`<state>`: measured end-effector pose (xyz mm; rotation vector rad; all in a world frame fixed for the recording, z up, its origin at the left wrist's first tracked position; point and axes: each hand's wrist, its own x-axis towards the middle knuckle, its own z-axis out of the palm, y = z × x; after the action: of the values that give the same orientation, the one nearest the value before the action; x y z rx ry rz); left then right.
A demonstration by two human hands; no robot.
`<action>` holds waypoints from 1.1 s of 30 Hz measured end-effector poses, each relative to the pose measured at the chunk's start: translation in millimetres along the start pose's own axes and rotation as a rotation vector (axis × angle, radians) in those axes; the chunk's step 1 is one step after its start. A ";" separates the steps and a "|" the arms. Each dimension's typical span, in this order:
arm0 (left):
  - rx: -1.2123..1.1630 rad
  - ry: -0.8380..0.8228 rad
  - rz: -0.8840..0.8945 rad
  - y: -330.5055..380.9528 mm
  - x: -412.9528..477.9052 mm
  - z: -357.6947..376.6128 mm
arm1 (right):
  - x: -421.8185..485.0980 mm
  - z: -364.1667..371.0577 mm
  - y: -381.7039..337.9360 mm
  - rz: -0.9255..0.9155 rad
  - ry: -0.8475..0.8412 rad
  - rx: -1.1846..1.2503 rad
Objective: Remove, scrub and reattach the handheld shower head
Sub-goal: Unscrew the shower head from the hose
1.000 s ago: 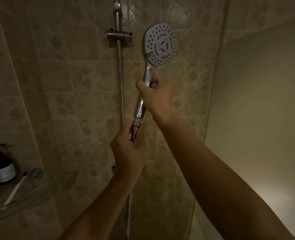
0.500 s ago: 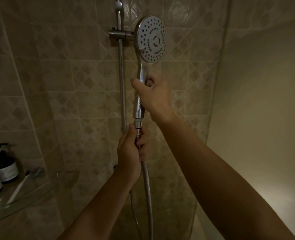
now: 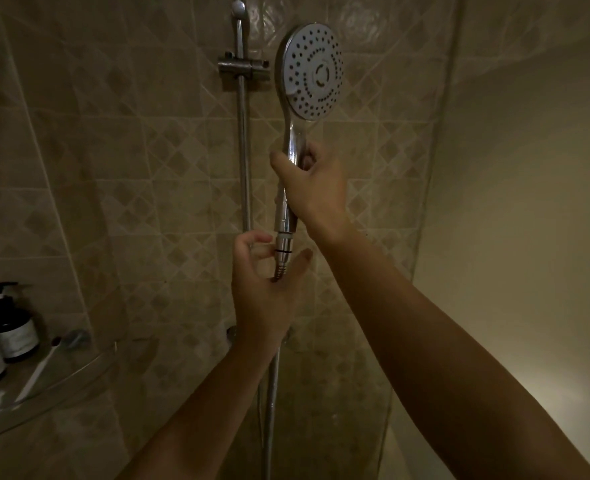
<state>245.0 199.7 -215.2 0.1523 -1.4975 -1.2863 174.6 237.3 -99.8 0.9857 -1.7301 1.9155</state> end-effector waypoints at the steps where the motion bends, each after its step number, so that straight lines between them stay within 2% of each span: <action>1: 0.041 0.033 0.051 0.6 -1.6 2.0 | -0.7 0.1 -0.6 -0.008 0.005 0.000; 5: -0.039 0.067 0.028 0.5 -7.4 2.6 | -3.7 -0.6 -0.8 -0.003 -0.002 -0.001; 11: -0.015 0.078 -0.015 0.4 -12.6 -0.6 | -6.9 1.2 -0.5 -0.001 0.027 -0.003; 20: -0.083 -0.027 -0.062 -2.4 -15.2 -3.0 | -7.6 1.9 -0.1 -0.025 0.017 -0.031; 23: -0.113 0.000 -0.097 -0.6 -13.6 -2.9 | -8.5 0.5 -0.2 -0.021 0.010 -0.024; 28: 0.122 0.115 0.007 4.3 -14.7 2.0 | -10.5 0.1 -0.1 -0.019 0.005 -0.013; 33: 0.137 0.150 0.092 1.1 -15.0 4.7 | -10.7 -1.0 1.3 -0.012 -0.007 -0.025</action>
<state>247.9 213.2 -222.8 0.2604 -1.4463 -1.0755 180.8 239.9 -108.4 0.9930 -1.7440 1.8805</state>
